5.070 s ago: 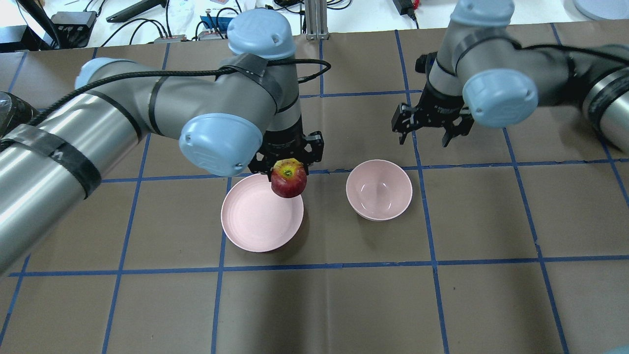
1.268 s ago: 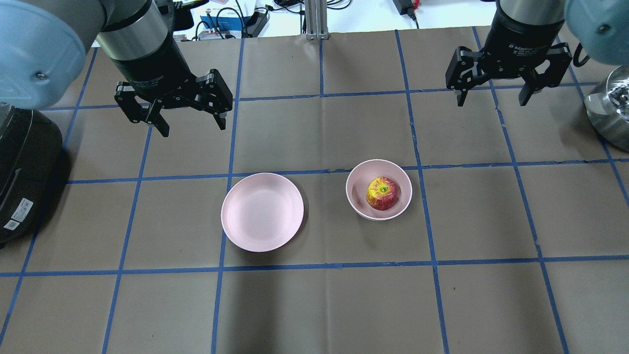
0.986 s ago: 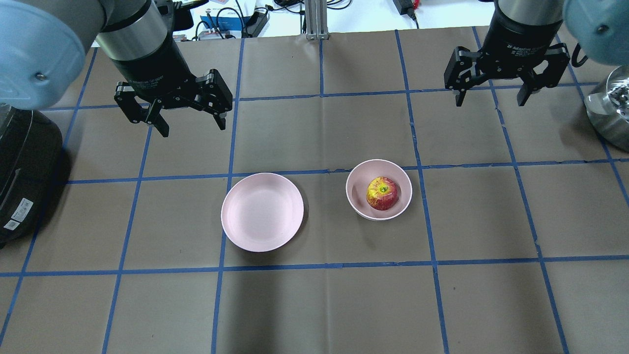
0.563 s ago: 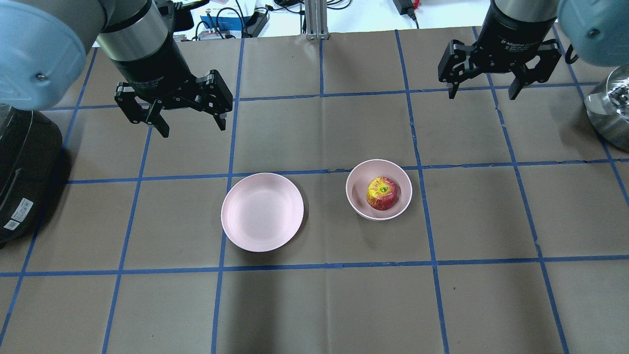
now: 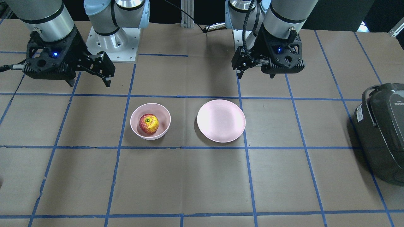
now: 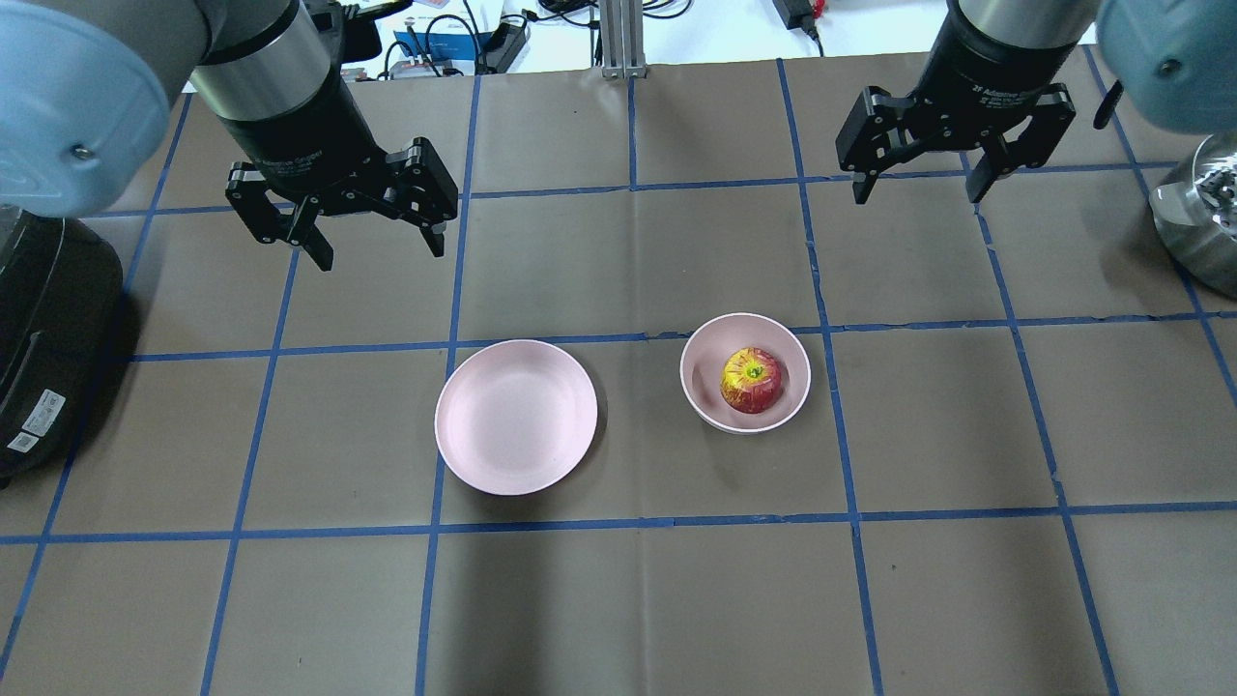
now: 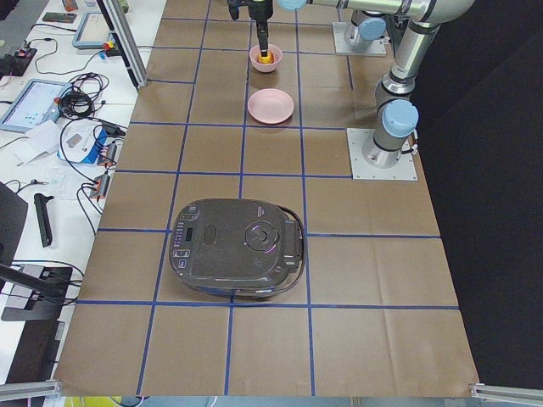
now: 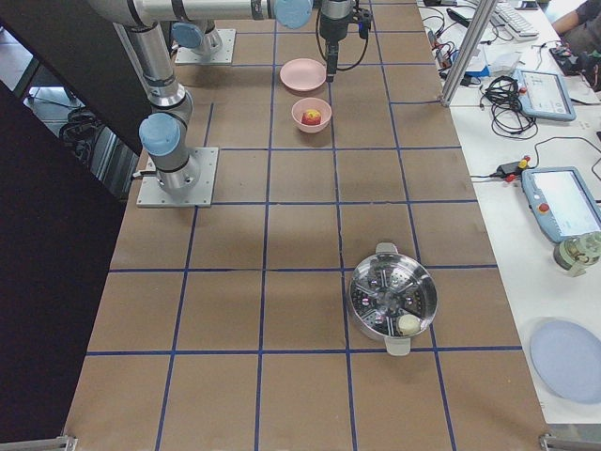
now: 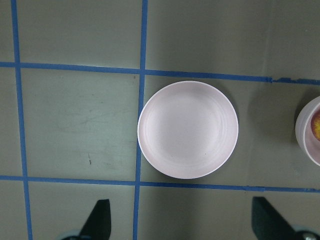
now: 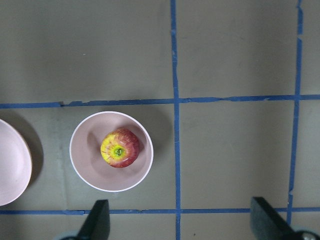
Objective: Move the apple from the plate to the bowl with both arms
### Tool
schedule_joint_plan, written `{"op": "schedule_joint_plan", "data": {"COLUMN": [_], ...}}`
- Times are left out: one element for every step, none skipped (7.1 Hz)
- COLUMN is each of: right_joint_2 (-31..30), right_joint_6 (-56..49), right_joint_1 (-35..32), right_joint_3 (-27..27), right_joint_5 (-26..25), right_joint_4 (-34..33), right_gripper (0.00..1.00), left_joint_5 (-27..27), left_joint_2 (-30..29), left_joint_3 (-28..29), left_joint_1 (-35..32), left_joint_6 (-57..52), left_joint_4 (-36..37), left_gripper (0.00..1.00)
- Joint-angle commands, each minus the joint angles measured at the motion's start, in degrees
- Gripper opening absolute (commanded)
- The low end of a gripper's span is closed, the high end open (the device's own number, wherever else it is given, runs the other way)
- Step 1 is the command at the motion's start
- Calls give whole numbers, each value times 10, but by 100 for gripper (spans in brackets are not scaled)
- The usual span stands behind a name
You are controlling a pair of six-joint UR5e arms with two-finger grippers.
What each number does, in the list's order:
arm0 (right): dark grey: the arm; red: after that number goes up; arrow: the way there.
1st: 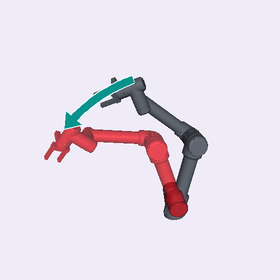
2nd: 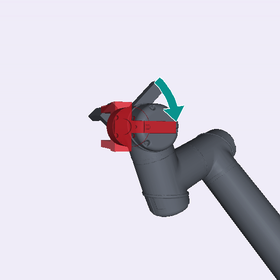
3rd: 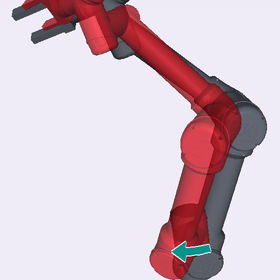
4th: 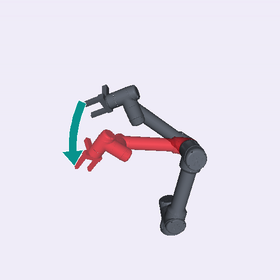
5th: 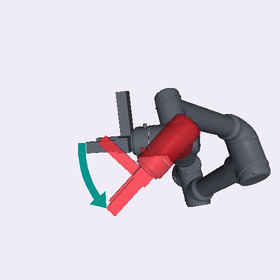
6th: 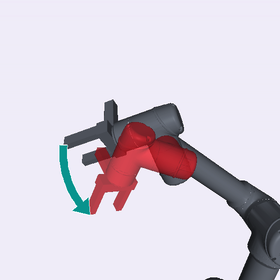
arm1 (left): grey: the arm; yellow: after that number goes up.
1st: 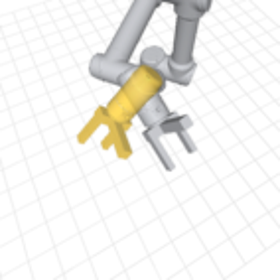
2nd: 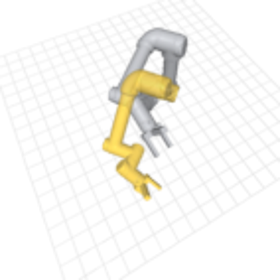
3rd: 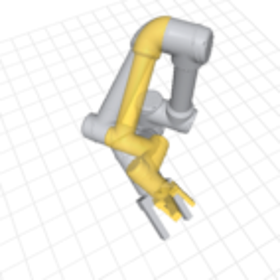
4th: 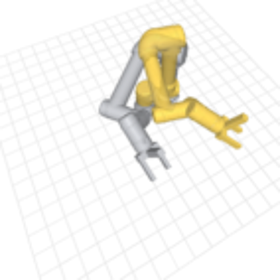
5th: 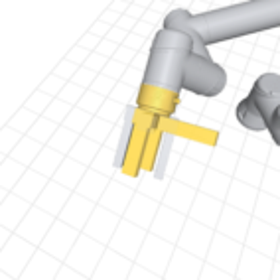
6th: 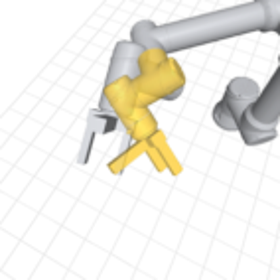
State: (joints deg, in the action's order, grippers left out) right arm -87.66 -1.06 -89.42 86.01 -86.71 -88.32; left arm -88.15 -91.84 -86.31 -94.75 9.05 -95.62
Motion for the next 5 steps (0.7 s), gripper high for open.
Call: {"op": "schedule_joint_plan", "data": {"right_joint_2": [-1,-2,-2,-2,-2], "right_joint_6": [-25,-23,-21,-20,-19], "right_joint_1": [0,0,0,0,0], "right_joint_3": [-2,-1,-4,-3,-2], "right_joint_5": [20,19,4,-9,-10], "right_joint_4": [-6,-8,-8,-8,-9], "right_gripper": [100,100,100,100,100], "left_joint_5": [0,0,0,0,0], "left_joint_2": [0,0,0,0,0], "left_joint_3": [-1,-1,-1,-1,-1], "left_joint_1": [0,0,0,0,0], "left_joint_6": [1,0,0,0,0], "left_joint_4": [0,0,0,0,0], "left_gripper": [100,100,100,100,100]}}
